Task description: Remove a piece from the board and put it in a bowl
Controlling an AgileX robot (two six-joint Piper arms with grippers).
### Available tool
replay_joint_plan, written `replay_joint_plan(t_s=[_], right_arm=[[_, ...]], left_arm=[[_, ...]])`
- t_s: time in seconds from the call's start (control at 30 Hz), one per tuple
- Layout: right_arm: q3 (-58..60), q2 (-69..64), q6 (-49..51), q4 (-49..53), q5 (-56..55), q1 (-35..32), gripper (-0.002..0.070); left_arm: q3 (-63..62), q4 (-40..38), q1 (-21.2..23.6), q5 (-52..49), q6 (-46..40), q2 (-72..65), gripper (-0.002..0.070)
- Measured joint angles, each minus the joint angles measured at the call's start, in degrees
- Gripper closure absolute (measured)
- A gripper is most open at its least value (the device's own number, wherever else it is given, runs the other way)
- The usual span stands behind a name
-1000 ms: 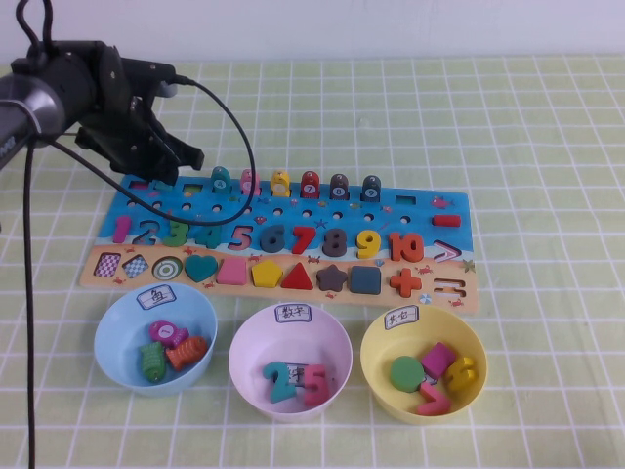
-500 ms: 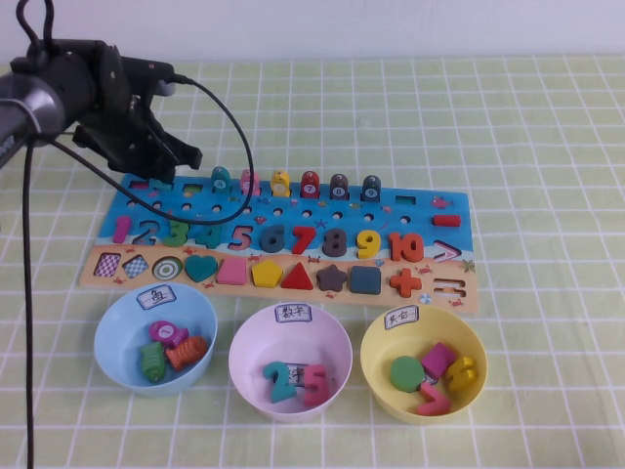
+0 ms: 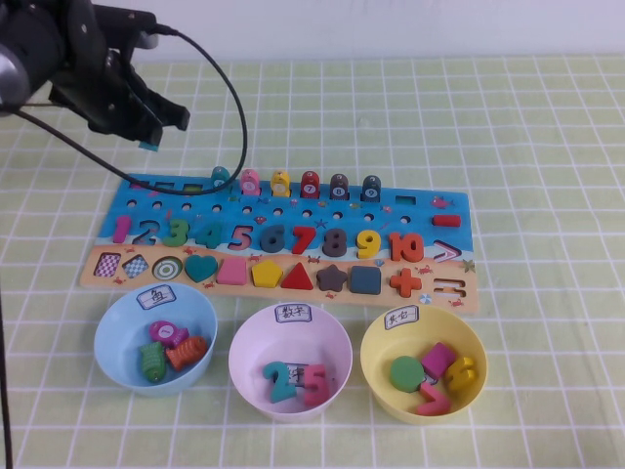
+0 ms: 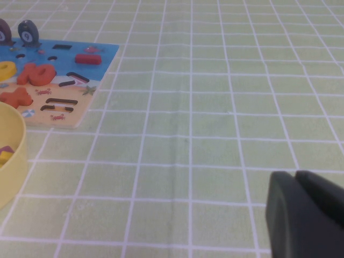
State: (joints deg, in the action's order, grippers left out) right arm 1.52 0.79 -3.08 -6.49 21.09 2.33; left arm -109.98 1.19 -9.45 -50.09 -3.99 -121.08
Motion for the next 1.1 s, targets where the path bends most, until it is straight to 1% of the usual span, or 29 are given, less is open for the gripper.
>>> replay_joint_plan(t_s=[0.2, 0.37, 0.57, 0.67, 0.83, 0.93, 1.1], right_arm=[[0.00, 0.00, 0.00, 0.00, 0.00, 0.00, 0.0694], [0.00, 0.00, 0.00, 0.00, 0.00, 0.00, 0.0694], [0.00, 0.00, 0.00, 0.00, 0.00, 0.00, 0.0694], [0.00, 0.00, 0.00, 0.00, 0.00, 0.00, 0.0694], [0.00, 0.00, 0.00, 0.00, 0.00, 0.00, 0.0694], [0.00, 0.00, 0.00, 0.00, 0.00, 0.00, 0.0694], [0.00, 0.00, 0.00, 0.00, 0.00, 0.00, 0.0694]], left_arm=[[0.92, -1.63, 0.00, -8.88, -4.20, 3.69, 0.0503], [7.51, -3.88, 0.00, -10.33, -6.00, 9.67, 0.0503], [24.06, -4.76, -1.09, -7.90, -6.59, 24.89, 0.0504], [32.94, -5.14, -3.21, -6.94, -6.57, 33.10, 0.0503], [45.15, -5.95, -8.17, -4.30, -4.44, 44.72, 0.0504], [50.96, -6.76, -9.63, -2.05, -3.12, 48.70, 0.0504], [58.01, -7.50, -9.88, 4.67, -2.88, 49.59, 0.0504]])
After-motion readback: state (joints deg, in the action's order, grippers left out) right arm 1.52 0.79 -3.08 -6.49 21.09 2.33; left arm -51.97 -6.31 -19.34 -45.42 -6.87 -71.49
